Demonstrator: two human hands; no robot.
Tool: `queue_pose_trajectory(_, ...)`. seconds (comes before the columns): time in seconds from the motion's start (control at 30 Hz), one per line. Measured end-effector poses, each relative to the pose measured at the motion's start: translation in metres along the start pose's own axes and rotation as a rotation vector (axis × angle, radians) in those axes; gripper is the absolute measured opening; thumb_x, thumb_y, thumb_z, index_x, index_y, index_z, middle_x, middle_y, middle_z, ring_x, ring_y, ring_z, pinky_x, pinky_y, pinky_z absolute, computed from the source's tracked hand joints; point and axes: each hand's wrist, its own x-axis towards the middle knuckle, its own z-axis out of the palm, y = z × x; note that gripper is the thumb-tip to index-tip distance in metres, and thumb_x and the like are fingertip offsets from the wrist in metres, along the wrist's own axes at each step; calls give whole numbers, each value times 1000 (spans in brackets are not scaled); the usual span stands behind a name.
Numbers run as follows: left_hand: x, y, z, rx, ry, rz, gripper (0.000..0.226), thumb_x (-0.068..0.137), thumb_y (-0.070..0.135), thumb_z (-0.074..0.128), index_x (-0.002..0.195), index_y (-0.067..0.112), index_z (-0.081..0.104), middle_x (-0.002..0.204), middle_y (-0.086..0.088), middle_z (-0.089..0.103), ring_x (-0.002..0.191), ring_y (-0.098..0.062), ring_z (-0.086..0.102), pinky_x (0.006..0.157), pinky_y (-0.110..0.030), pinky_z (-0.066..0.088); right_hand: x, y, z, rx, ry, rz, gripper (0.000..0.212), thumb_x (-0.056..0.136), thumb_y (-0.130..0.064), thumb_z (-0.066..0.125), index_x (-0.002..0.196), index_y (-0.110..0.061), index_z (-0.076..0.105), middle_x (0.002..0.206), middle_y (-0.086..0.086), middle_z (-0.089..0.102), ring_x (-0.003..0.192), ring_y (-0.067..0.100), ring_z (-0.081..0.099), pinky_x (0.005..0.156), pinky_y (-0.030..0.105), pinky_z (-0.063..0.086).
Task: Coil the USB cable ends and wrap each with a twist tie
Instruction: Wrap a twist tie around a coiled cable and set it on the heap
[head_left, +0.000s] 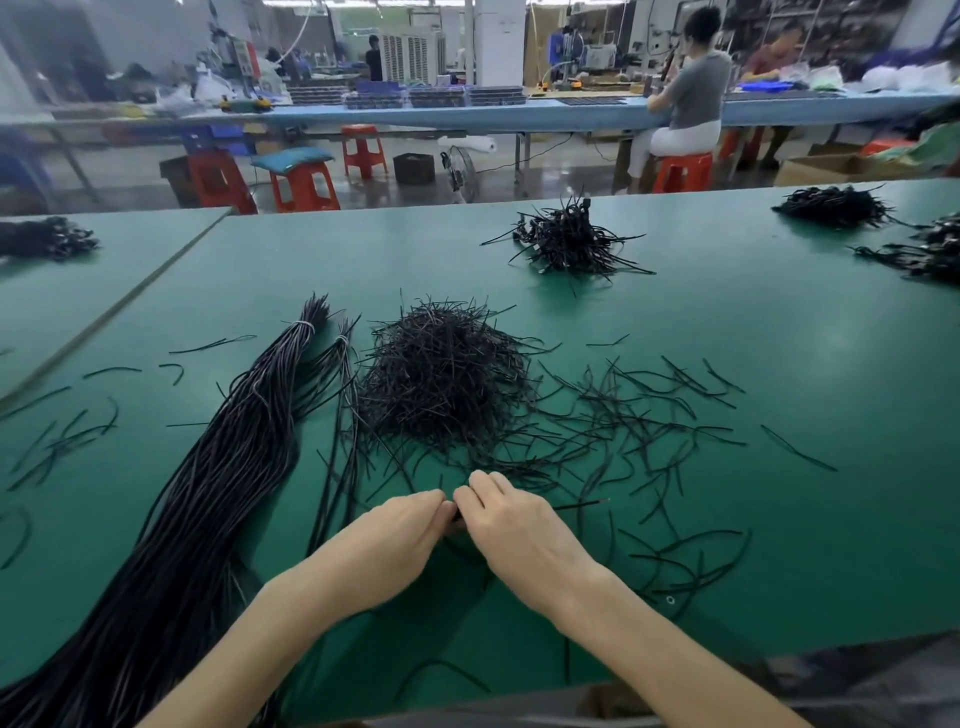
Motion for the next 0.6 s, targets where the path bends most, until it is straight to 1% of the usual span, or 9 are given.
queue_pose_trajectory(0.07, 2, -1, 0, -62, 1, -1, 41, 109, 45, 28, 80, 21, 42, 73, 4, 51, 62, -15, 43, 64, -34, 41, 3, 2, 2, 13, 48, -6, 43, 55, 5, 80, 89, -15, 61, 85, 0, 57, 74, 15, 57, 53, 22, 49)
queue_pose_trajectory(0.13, 5, -2, 0, -72, 28, -6, 41, 109, 47, 26, 82, 22, 44, 74, 2, 55, 65, -19, 48, 67, -38, 44, 7, 4, 5, 31, 74, 0, 37, 63, 7, 76, 91, -13, 63, 87, 1, 58, 76, 17, 59, 57, 25, 53)
queue_pose_trajectory(0.2, 10, -5, 5, -7, 104, -6, 39, 109, 46, 26, 81, 21, 39, 74, -2, 55, 64, -24, 48, 65, -43, 44, 11, 5, 9, 30, 92, 16, 34, 75, 2, 75, 104, -12, 64, 95, 2, 60, 85, 19, 61, 70, 28, 55)
queue_pose_trajectory(0.27, 16, -7, 10, 9, 219, -17, 39, 108, 46, 25, 79, 21, 36, 70, -1, 53, 59, -22, 47, 61, -42, 39, 17, 7, 9, -31, 117, 73, 52, 80, -3, 76, 129, -8, 59, 113, 6, 61, 105, 24, 61, 90, 35, 54)
queue_pose_trajectory(0.33, 23, -7, 12, -184, 380, -79, 44, 104, 51, 24, 78, 18, 38, 67, 2, 51, 56, -18, 43, 57, -36, 36, 24, 12, 3, -104, 192, 188, 73, 77, 0, 79, 143, -1, 47, 132, 16, 52, 124, 32, 51, 106, 44, 47)
queue_pose_trajectory(0.37, 27, -8, 12, -349, 467, -127, 47, 104, 51, 25, 77, 16, 40, 65, 3, 47, 55, -15, 40, 55, -33, 34, 28, 16, 0, -94, 252, 248, 74, 78, 2, 78, 144, 1, 45, 136, 19, 47, 128, 34, 47, 109, 46, 44)
queue_pose_trajectory(0.43, 34, -11, 15, -681, 585, -207, 46, 109, 44, 28, 77, 13, 40, 60, 5, 38, 49, -12, 32, 49, -28, 30, 37, 26, -6, 0, 354, 347, 58, 85, -6, 76, 136, -1, 48, 131, 17, 47, 122, 30, 47, 106, 43, 45)
queue_pose_trajectory(0.5, 37, -12, 17, -844, 623, -229, 43, 111, 40, 30, 78, 13, 39, 55, 9, 33, 45, -9, 26, 43, -23, 26, 46, 36, -9, 152, 272, 473, 43, 94, -26, 71, 127, -6, 51, 121, 8, 50, 111, 24, 47, 100, 38, 46)
queue_pose_trajectory(0.6, 37, -10, 22, -818, 623, -193, 43, 111, 38, 30, 77, 15, 40, 55, 12, 33, 46, -7, 27, 43, -21, 26, 55, 39, 5, 264, -23, 627, 47, 95, -51, 60, 123, -13, 53, 119, 4, 52, 113, 23, 43, 102, 36, 39)
